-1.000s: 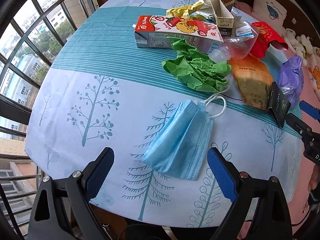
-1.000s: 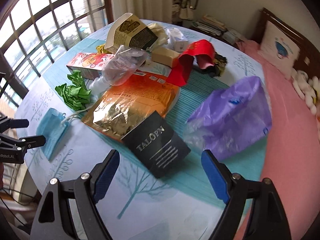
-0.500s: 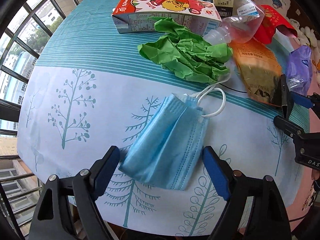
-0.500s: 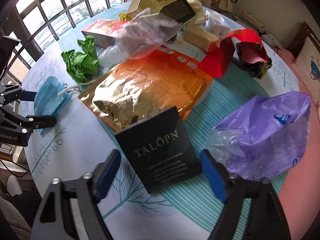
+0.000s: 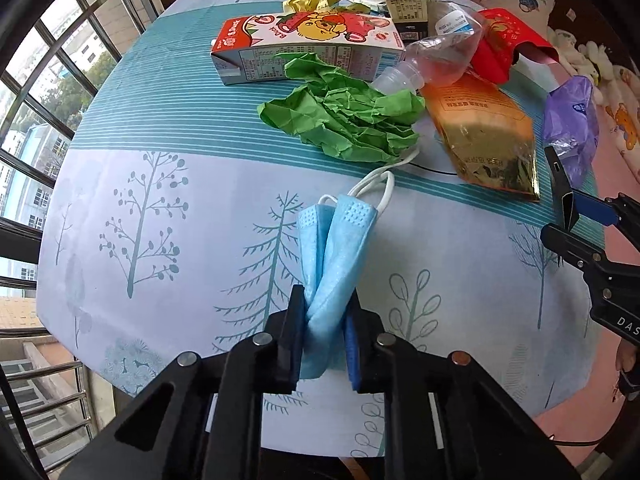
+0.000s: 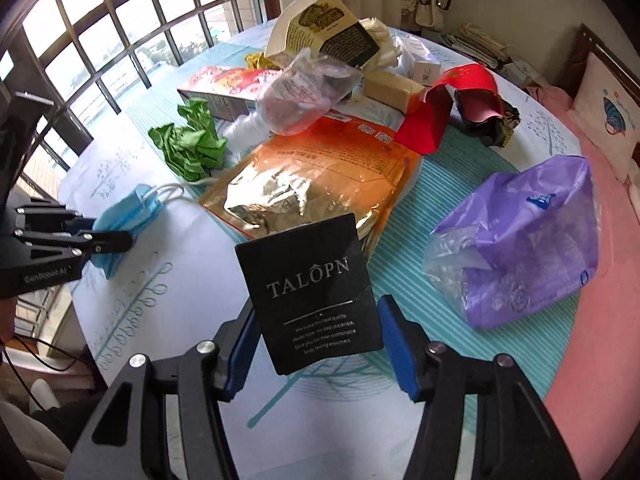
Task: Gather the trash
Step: 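Carry the mask and card over the trash bin and open both tools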
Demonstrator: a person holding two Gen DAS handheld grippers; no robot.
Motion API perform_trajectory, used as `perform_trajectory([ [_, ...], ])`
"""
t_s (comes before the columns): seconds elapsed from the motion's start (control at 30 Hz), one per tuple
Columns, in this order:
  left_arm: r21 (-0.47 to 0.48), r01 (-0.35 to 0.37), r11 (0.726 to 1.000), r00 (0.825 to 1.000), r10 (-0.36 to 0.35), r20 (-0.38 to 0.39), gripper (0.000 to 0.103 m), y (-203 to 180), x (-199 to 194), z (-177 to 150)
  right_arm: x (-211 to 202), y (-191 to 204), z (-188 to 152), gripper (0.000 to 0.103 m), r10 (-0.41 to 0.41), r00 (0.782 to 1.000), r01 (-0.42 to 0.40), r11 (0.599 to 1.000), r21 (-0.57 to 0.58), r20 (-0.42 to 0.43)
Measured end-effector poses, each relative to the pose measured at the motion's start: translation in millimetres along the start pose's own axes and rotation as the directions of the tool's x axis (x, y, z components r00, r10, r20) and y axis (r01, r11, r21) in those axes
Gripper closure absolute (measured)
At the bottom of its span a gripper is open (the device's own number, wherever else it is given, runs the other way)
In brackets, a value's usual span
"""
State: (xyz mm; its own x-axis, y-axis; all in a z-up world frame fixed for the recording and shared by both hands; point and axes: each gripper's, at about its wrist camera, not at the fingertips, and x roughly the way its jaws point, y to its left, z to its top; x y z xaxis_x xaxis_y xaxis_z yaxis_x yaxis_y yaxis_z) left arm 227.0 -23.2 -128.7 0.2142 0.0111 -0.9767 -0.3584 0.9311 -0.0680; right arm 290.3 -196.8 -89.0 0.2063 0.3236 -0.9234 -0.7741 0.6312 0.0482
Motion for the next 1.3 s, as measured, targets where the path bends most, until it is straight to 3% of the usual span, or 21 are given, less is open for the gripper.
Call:
perform_trajectory([
  [0.47, 0.17, 0.048, 0.984, 0.991, -0.068, 0.114, 0.09, 11.8, -90.6, -41.9, -54.8, 52.0, -20.1, 0.045, 0.021, 0.994, -0.043, 0.977, 0.209, 0.107],
  [0.83, 0.402, 0.01, 0.915, 0.98, -0.089, 0.178, 0.089, 56.4, -145.5, -78.6, -97.8, 145.6, -57.9, 0.045, -0.022, 0.981, -0.057, 0.915, 0.399, 0.19],
  [1.1, 0.471, 0.03, 0.882, 0.983, -0.111, 0.146, 0.089, 105.0, -149.0, -126.3, -96.4, 218.4, -94.9, 0.045, -0.043, 0.982, -0.049, 0.878, 0.476, 0.181],
  [1.3, 0.507, 0.046, 0.861, 0.991, -0.101, 0.082, 0.089, 117.0, -130.6, -155.9, -72.8, 246.1, -133.9, 0.045, -0.003, 0.994, -0.06, 0.828, 0.558, 0.112],
])
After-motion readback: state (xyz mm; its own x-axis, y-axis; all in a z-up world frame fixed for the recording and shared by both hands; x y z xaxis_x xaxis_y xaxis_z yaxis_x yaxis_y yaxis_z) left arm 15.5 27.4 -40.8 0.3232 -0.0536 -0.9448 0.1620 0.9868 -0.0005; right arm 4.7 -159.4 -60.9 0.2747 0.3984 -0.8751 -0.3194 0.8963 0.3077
